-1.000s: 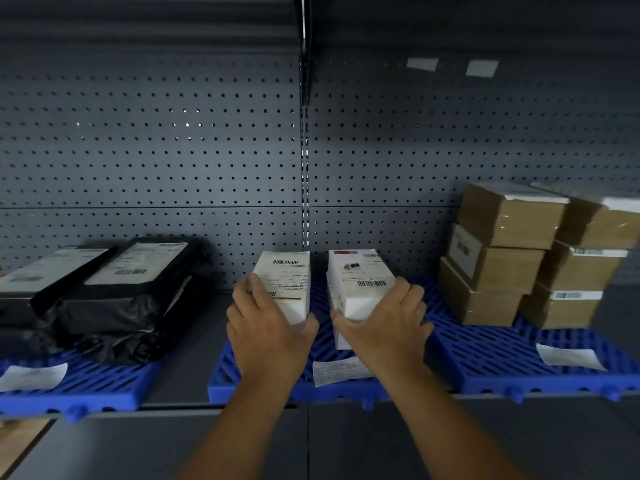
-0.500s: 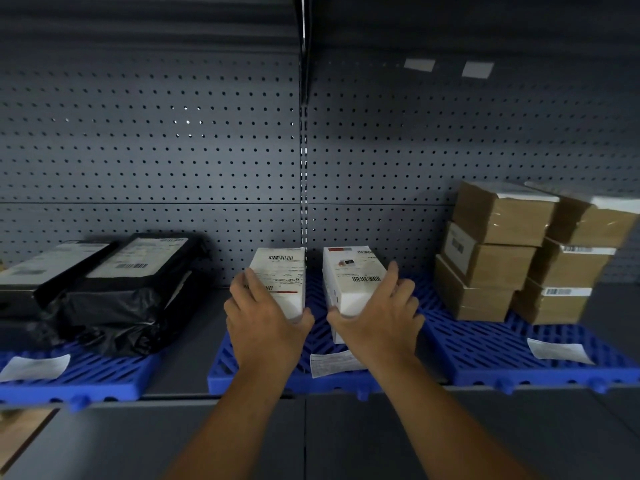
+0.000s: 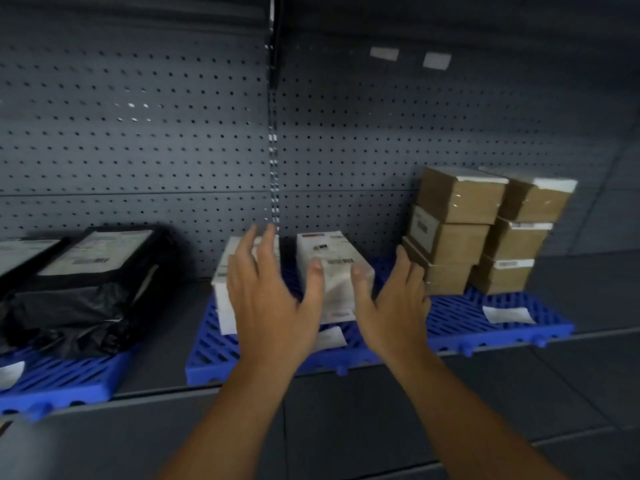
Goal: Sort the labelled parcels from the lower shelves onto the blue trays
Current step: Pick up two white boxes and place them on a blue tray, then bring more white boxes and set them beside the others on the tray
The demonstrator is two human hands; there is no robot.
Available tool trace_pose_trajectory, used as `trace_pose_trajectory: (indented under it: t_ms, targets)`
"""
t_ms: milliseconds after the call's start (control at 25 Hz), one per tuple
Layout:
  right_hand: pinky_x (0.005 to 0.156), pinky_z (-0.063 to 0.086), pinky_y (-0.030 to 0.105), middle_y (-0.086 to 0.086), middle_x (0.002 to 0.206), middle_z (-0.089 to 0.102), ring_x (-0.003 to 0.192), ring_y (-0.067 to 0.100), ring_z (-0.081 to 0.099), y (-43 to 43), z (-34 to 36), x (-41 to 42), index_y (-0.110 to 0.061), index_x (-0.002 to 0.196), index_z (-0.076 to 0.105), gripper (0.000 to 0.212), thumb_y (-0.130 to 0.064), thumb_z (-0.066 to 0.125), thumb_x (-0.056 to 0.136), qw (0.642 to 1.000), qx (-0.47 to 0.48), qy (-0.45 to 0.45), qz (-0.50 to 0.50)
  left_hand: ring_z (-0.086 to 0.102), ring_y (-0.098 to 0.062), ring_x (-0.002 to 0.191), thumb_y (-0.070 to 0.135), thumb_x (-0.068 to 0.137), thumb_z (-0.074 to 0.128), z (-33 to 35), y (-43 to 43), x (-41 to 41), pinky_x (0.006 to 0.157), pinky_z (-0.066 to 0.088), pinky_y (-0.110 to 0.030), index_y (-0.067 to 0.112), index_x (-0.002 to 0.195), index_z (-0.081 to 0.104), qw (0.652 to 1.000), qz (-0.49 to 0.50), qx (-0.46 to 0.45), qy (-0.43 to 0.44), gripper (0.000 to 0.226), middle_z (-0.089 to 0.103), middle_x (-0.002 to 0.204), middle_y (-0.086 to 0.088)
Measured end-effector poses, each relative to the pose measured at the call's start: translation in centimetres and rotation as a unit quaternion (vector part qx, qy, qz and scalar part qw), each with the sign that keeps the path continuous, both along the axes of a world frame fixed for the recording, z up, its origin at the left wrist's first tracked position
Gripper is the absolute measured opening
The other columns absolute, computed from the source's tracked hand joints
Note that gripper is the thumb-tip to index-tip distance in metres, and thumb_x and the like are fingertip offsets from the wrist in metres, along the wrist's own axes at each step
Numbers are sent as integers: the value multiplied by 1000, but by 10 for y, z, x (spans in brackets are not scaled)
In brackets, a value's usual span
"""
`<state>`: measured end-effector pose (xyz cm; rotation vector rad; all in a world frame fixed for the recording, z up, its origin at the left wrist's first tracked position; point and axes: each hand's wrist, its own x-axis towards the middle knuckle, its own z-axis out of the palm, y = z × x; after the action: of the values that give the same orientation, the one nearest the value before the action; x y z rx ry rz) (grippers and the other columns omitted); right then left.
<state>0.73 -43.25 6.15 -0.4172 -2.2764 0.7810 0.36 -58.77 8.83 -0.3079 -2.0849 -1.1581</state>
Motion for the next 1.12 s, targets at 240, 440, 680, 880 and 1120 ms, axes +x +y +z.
trace_pose_trajectory:
  t_ms: [240, 440, 680, 880, 1120]
  targets:
    - [102, 39, 47, 6, 124, 55, 119, 28, 51, 82, -11, 69, -13, 136, 49, 51, -50, 52, 100, 996, 42, 46, -72, 50, -9, 123, 45, 100, 52, -28, 86, 31, 101, 45, -33, 28, 138, 52, 982, -190, -10, -8, 41, 49, 131, 13]
    - [97, 40, 39, -4, 111, 61, 108, 21, 56, 187, -29, 137, -16, 117, 63, 27, -33, 65, 96, 991, 18, 71, -115, 53, 5, 111, 52, 94, 52, -57, 187, 65, 88, 44, -15, 39, 134, 48, 954, -293, -33, -51, 42, 52, 119, 28]
    - [89, 46, 44, -15, 94, 62, 93, 10, 56, 339, -66, 237, -28, 100, 66, 32, -50, 42, 101, 974, -10, 76, -214, 56, 4, 111, 64, 86, 52, -104, 359, 132, 83, 46, -20, 60, 142, 24, 878, -452, -72, -140, 63, 49, 123, 36]
    - [93, 44, 38, -14, 103, 59, 100, 9, 54, 446, -96, 303, -25, 109, 64, 34, -52, 46, 100, 953, -16, 4, -301, 47, 11, 118, 71, 83, 42, -133, 485, 166, 85, 38, -15, 67, 134, 24, 824, -519, -159, -165, 54, 45, 127, 37]
    - [92, 38, 30, -15, 109, 54, 105, 9, 52, 579, -118, 357, -29, 116, 58, 28, -50, 54, 97, 918, -8, -71, -391, 51, 3, 119, 52, 95, 55, -156, 652, 188, 97, 46, -27, 42, 147, 33, 772, -587, -173, -172, 57, 50, 130, 26]
